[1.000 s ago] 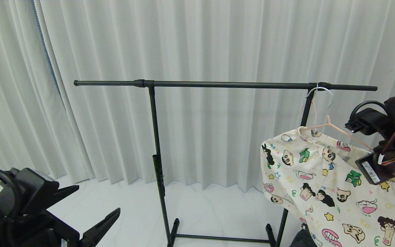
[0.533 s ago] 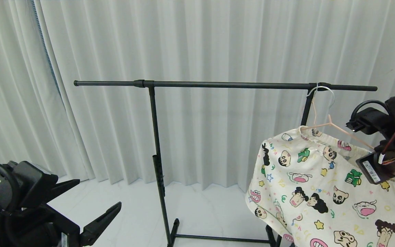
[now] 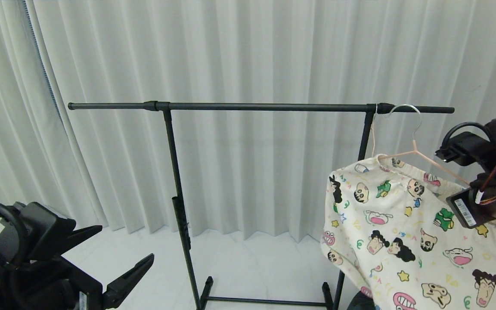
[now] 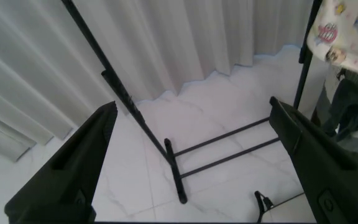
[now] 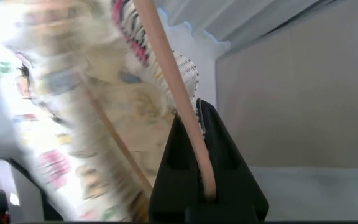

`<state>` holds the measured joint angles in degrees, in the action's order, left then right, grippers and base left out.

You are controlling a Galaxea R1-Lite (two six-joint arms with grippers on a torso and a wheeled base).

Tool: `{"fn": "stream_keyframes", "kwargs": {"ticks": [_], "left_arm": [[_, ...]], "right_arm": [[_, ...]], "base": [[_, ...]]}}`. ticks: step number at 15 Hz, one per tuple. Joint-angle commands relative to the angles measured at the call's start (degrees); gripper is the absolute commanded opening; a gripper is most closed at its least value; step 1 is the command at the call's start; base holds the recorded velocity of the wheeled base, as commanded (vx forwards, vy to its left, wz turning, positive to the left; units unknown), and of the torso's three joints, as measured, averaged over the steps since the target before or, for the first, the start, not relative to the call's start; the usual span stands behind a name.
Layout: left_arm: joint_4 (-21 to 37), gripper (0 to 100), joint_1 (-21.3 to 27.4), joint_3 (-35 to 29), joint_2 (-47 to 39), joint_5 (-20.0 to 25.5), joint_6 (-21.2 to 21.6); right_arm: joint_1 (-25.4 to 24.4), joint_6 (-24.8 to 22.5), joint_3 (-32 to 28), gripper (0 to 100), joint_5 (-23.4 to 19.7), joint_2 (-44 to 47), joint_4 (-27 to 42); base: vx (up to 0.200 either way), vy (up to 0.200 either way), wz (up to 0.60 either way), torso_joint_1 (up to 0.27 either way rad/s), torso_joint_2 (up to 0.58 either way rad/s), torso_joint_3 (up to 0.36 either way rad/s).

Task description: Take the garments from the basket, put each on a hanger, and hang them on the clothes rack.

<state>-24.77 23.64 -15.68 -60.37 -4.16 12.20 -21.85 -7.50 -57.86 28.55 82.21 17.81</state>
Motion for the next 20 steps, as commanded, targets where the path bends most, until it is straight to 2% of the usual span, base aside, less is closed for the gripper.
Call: {"fn": "stream_keyframes", "kwargs": {"ticks": [1,2,4,5,10,20], "left_arm": [[0.0,100,-0.1,0.0,-0.1,-0.1,-0.2],[0.0,100,-0.1,-0.1,-0.1,-0.1,0.0],[0.0,100,-0.1,-0.3,-0.2,-0.1,0.0],[0.0,100,-0.1,-0.3,-0.2,-0.1,0.0],[0.0,100,-0.1,-0.3,-0.2,-0.1,-0.1],[0.0,100,-0.1,-0.6,-0.2,0.0,0.2]], "right_arm": [[-1.4,1.1,-0.2,0,-0.1,0.6,-0.3],[-3.2,4.4,-1.1,0,0.0,1.5,-0.3],[-4.4,6.6,-2.7,0,0.0,2.8,-0.3],[-4.5,6.7,-4.0,0,0.0,3.6,-0.3],[-4.5,6.8,-8.2,0,0.0,6.2,-0.3],[-4.5,6.8,-8.7,0,0.1,7.2,-0.2]], "base": [[0.0,0.0,0.0,0.0,0.0,0.0],[0.0,0.0,0.0,0.0,0.0,0.0],[0.0,0.0,0.0,0.0,0.0,0.0],[0.0,0.0,0.0,0.0,0.0,0.0],[0.2,0.0,0.0,-0.004,0.0,0.004],[0.2,0.0,0.0,0.005,0.0,0.002]]}}
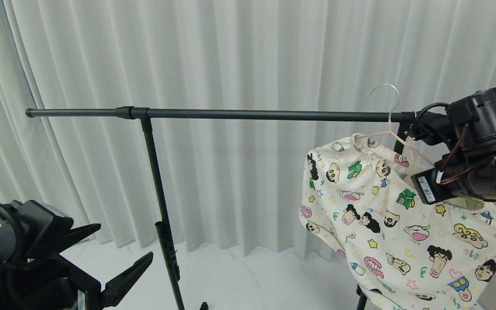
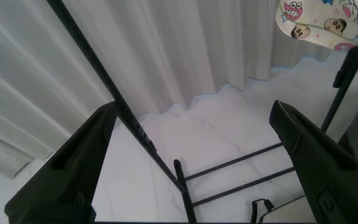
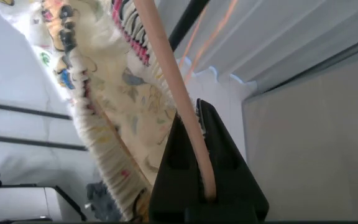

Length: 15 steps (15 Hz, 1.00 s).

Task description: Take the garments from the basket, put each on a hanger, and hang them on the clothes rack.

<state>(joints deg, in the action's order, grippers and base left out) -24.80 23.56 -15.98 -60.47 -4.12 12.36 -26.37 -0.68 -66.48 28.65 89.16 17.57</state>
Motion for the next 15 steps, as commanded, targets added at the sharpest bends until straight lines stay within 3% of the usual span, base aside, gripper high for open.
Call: {"fn": "stream_keyframes", "kwargs": {"ticks": [1,5,10,13,15], "left_arm": [[0.0,100,0.1,-0.7,-0.2,0.0,0.1],[0.0,100,0.3,-1.2,-0.4,0.0,1.0],[0.0,100,0.3,-3.1,-0.5,0.0,1.0],[0.0,100,1.4,-4.1,-1.1,0.0,1.1],[0.0,100,2.6,-4.1,-1.0,0.0,1.1]], "right_arm": [[0.0,0.0,0.0,0,0.0,0.2,0.0],[0.0,0.5,0.3,0,0.0,0.8,0.1],[0.5,1.4,-0.1,0,0.0,4.5,0.4],[0.7,1.4,-5.7,0,0.1,9.8,1.2],[1.4,1.4,-10.0,0,0.1,12.8,5.3]], "base": [[0.2,0.0,0.0,0.002,0.0,-0.002],[0.2,0.0,0.0,0.005,0.0,0.0],[0.0,0.0,0.0,0.0,0.0,0.0],[0.0,0.0,0.0,0.0,0.0,0.0],[0.0,0.0,0.0,0.0,0.0,0.0]]}}
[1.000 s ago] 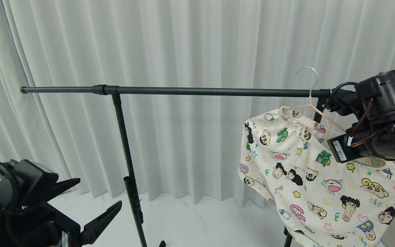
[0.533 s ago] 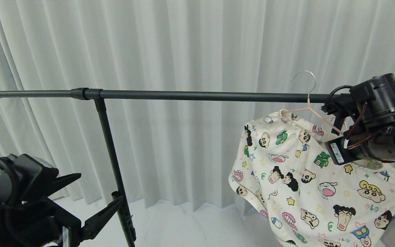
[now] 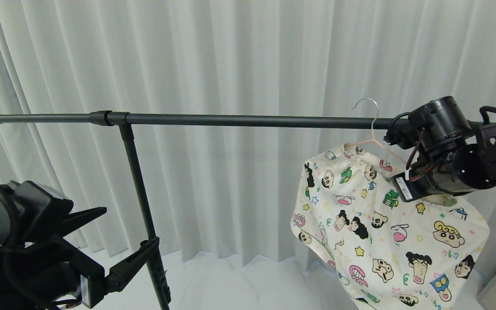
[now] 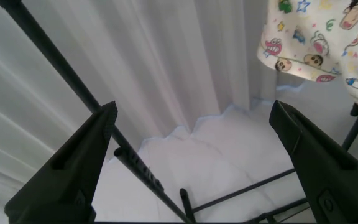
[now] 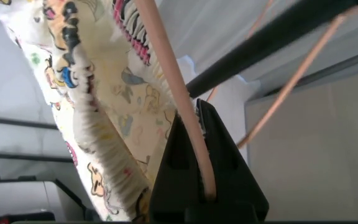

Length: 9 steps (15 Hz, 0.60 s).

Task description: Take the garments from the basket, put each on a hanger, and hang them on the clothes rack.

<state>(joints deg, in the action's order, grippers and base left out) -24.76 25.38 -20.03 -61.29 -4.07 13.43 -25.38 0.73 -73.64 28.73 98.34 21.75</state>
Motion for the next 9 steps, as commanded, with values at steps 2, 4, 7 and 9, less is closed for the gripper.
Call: {"fn": "stream_keyframes", "kwargs": {"ticks": [2,4,7,9], "left_arm": [[0.0,100,1.3,-0.3,-0.1,-0.1,0.5],[0.0,100,2.0,-0.4,-0.6,-0.1,0.5],[0.0,100,3.1,-0.4,-0.8,-0.1,0.5],[0.0,100,3.4,-0.4,-0.8,-0.1,0.5]], "right_arm": [[0.6,0.0,-4.5,0,0.1,5.3,1.5],[0.3,0.1,-4.4,0,1.0,5.9,3.7],[-0.8,1.5,-4.1,0,1.2,5.9,4.4],[-1.4,1.6,-3.6,0,1.2,5.6,4.4]], "base": [[0.0,0.0,0.0,0.0,0.0,0.0],[0.0,0.0,0.0,0.0,0.0,0.0],[0.0,0.0,0.0,0.0,0.0,0.0],[0.0,0.0,0.0,0.0,0.0,0.0]]}}
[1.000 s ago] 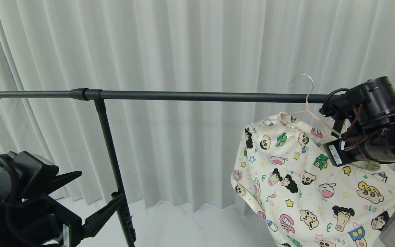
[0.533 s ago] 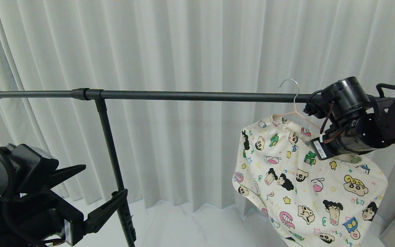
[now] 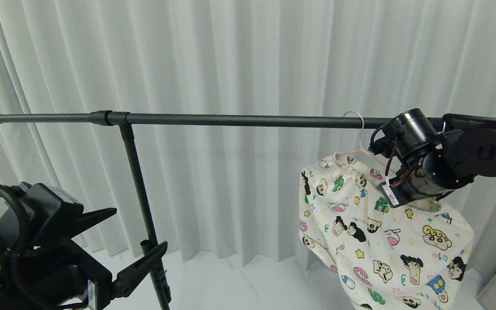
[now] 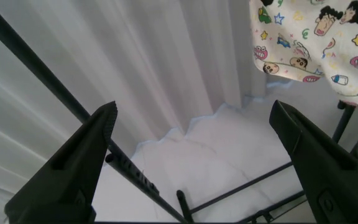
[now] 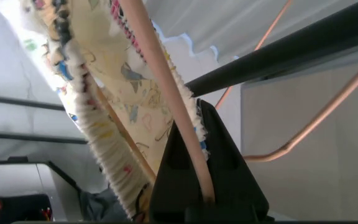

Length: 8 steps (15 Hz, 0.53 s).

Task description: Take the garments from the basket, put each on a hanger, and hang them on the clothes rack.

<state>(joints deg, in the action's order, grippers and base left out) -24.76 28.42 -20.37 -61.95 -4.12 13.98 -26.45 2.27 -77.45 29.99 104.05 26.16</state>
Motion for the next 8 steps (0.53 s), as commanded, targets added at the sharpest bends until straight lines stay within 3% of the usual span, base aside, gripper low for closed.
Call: {"fn": "stream_keyframes", "kwargs": {"ticks": [1,4,5,8], "left_arm": [[0.0,100,0.3,0.0,-0.1,-0.1,0.0],[0.0,100,0.3,0.0,0.0,-0.1,-0.1],[0.0,100,0.2,0.0,0.0,-0.1,-0.1],[0.0,100,-0.5,0.1,0.2,-0.2,-0.4]], "right_arm": [[-0.4,0.3,0.2,0,0.0,-0.2,-0.1],[-1.8,2.0,0.3,0,0.0,-0.6,0.0],[-2.1,2.5,0.2,100,0.0,-1.2,0.4],[-4.2,6.1,0.2,100,-0.1,-4.6,0.4]], "base": [[0.0,0.0,0.0,0.0,0.0,0.0],[0.0,0.0,0.0,0.0,0.0,0.0],[0.0,0.0,0.0,0.0,0.0,0.0],[0.0,0.0,0.0,0.0,0.0,0.0]]}}
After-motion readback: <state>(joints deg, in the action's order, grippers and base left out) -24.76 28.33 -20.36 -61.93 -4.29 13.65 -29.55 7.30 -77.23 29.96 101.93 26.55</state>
